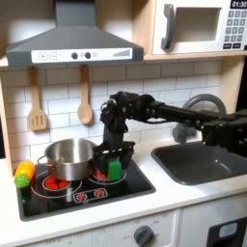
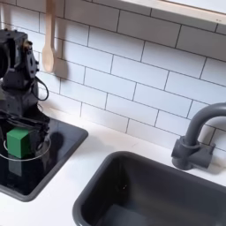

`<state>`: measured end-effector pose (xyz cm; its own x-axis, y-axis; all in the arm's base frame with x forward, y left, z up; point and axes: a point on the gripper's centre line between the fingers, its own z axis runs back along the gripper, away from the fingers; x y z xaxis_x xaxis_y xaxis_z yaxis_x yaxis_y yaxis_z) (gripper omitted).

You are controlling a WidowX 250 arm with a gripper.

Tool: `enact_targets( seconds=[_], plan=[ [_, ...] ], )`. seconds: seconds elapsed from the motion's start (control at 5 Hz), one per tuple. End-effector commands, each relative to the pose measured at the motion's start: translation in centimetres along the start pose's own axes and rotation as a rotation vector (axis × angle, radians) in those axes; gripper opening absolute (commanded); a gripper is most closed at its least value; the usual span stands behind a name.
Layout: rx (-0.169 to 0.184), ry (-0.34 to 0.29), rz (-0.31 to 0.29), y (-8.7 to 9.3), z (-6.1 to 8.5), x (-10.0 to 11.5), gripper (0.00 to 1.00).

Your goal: Reach green block

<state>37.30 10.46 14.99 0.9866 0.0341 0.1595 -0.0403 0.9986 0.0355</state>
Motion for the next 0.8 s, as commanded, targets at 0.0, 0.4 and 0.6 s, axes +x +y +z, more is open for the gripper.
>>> enact_targets(
  seconds=[0.0, 0.4, 0.6],
  plan=[
    [0.007, 0.026, -0.002, 0.29, -0.95, -0.14, 1.0],
    [-0.004, 0.049, -0.012, 0.04, -1.59, -0.35, 1.0],
    [-0.029, 0.016, -0.042, -0.19, -1.01, -0.34, 1.0]
  ],
)
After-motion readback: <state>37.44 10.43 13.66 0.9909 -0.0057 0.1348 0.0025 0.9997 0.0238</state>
